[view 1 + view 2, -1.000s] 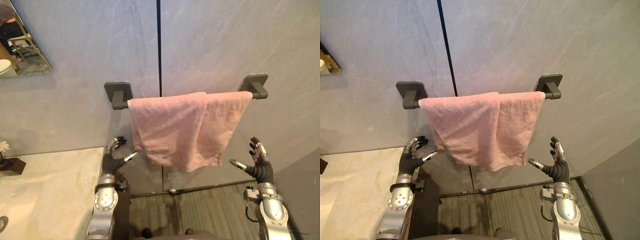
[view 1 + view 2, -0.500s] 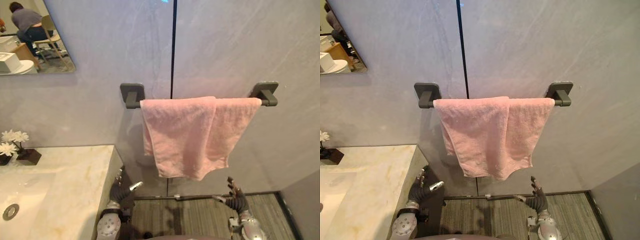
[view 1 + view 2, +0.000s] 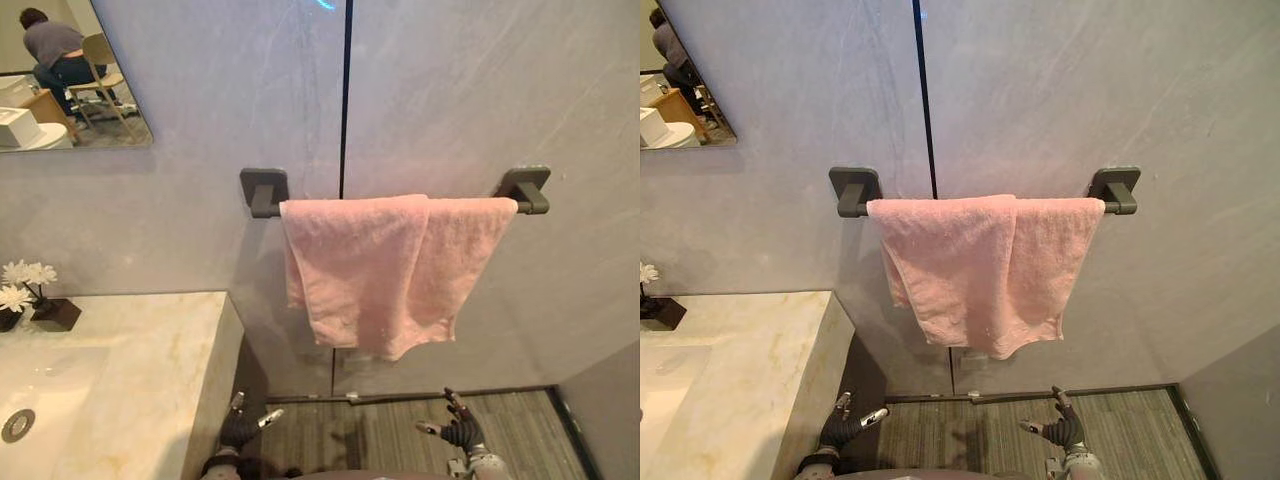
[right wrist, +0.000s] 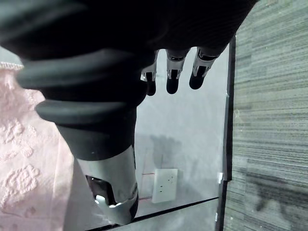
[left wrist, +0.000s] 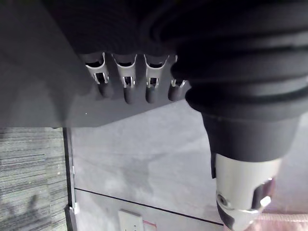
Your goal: Organize washtable
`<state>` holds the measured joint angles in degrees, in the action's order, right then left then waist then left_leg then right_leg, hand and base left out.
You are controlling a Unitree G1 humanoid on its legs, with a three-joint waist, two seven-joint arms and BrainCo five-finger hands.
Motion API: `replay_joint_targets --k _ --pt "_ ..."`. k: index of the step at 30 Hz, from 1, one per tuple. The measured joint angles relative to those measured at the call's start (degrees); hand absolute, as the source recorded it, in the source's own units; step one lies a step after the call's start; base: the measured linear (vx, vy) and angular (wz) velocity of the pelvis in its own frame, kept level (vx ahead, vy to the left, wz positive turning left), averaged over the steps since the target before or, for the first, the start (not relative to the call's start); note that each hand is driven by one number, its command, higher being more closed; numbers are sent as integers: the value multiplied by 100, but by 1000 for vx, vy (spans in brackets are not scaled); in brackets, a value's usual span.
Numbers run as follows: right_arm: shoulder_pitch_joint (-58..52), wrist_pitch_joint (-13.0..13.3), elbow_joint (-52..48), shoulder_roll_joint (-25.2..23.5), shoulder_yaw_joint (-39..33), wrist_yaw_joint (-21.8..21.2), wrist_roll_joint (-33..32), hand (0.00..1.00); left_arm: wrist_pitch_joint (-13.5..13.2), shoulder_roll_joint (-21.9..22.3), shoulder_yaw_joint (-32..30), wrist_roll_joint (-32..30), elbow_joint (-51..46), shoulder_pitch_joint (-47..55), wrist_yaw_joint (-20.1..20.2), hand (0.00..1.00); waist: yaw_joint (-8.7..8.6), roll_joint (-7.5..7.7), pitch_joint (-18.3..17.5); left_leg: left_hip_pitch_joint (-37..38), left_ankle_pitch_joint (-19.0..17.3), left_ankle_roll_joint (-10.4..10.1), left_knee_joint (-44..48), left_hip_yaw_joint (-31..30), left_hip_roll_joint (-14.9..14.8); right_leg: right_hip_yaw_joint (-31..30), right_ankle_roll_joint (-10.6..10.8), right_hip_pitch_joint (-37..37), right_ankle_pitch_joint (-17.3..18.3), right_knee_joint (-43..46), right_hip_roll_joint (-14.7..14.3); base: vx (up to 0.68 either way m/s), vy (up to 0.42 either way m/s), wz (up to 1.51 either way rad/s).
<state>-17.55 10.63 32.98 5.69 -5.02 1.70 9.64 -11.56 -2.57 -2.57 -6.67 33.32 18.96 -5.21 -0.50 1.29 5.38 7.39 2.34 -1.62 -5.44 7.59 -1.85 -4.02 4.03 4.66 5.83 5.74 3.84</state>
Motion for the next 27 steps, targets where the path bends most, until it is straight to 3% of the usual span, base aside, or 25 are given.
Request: replay_joint_targets --k 3,4,6,7,8,10,12,13,15,17,18,20,22,23,24,26,27 --pt "94 0 -31 13 172 99 16 0 0 -10 -63 2 -26 -40 -59 0 32 48 56 -439 -256 -21 639 78 -48 -95 29 -313 69 292 -8 -33 -35 -15" --pt "145 1 -72 12 202 130 22 0 2 -12 -65 43 -51 -115 -108 0 75 51 154 -864 -552 -25 1281 86 -134 -102 39 -520 110 495 -45 -48 -39 -10" --pt "187 -8 -76 9 224 179 24 0 3 -3 -93 130 -249 -148 -123 0 147 7 241 -1341 -797 20 1946 32 -339 -108 87 -703 156 726 -162 -16 -13 -4" --pt "252 -56 -98 4 290 192 24 0 3 1 -171 160 -323 -179 -137 0 168 -44 311 -1509 -843 27 2112 -15 -449 -84 131 -998 453 1596 -185 -1 -22 20" --pt "188 -79 -220 -2 335 191 24 0 6 -4 -222 172 -327 -227 -164 0 162 1 310 -1598 -848 19 2223 -141 -460 -103 214 -1148 693 2540 -112 2 -45 38" --pt "-1 -78 -437 -31 395 190 22 0 -1 -49 -288 216 -359 -272 -261 0 181 86 253 -1826 -826 -23 2474 -413 -470 -295 465 -1071 878 3592 62 -5 -171 63" --pt "-15 -71 -576 -27 455 192 22 0 2 -98 -409 260 -354 -277 -268 0 302 219 196 -2145 -793 -73 2817 -463 -485 -639 562 -820 934 3620 244 -78 -291 43" --pt "71 -79 -589 -12 458 199 21 0 13 -80 -488 278 -337 -290 -324 0 397 302 185 -2398 -716 -171 3071 -520 -536 -789 608 -338 1276 2905 190 -203 -363 33" --pt "208 -88 -577 90 481 214 17 0 6 5 -483 341 -353 -275 -381 0 507 140 267 -2467 -404 -356 2857 -646 -723 -670 346 -151 1560 2300 8 -323 -400 36" --pt "403 -54 -552 232 534 352 -2 0 3 205 -414 382 -381 -275 -430 0 577 -89 308 -2634 347 -510 2194 -896 -956 -209 -65 -206 1824 1900 -323 -445 -398 66" --pt "492 -45 -460 281 534 367 -3 0 6 250 -374 382 -377 -277 -472 0 541 -156 387 -2565 792 -579 1720 -950 -1003 -36 -297 -232 1790 1813 -426 -368 -249 94" --pt "565 -56 -257 294 512 376 -8 0 13 298 -263 382 -365 -247 -475 0 441 -160 500 -2561 574 -598 1980 -869 -989 420 -543 -265 1669 1810 -485 -363 -260 93" --pt "423 -82 -228 285 415 442 -9 0 19 238 -209 378 -372 -260 -476 0 415 -30 550 -2647 -283 -549 3330 -668 -760 839 -715 -433 1491 1801 -355 -294 -223 85" --pt "411 -82 -230 285 423 440 -9 0 19 220 -210 374 -394 -261 -476 0 404 -27 550 -2648 -432 -511 3605 -588 -789 921 -735 -481 1431 1768 -345 -291 -142 85" --pt "375 -83 -231 296 432 438 -15 0 13 179 -211 374 -483 -262 -476 0 286 -52 540 -2585 -867 -476 4367 -371 -953 1204 -807 -569 1242 1626 -349 -279 -118 73" --pt "297 -72 -169 286 462 428 -58 0 12 131 -211 372 -475 -285 -472 0 139 -100 507 -2083 -1347 -470 4846 -109 -1225 1557 -856 -587 995 1350 -359 -238 -36 87" --pt "319 -67 -114 286 463 427 -59 0 8 121 -205 371 -457 -293 -472 0 116 -122 493 -1878 -1398 -440 4785 -70 -1282 1639 -852 -579 925 1286 -362 -223 32 92"
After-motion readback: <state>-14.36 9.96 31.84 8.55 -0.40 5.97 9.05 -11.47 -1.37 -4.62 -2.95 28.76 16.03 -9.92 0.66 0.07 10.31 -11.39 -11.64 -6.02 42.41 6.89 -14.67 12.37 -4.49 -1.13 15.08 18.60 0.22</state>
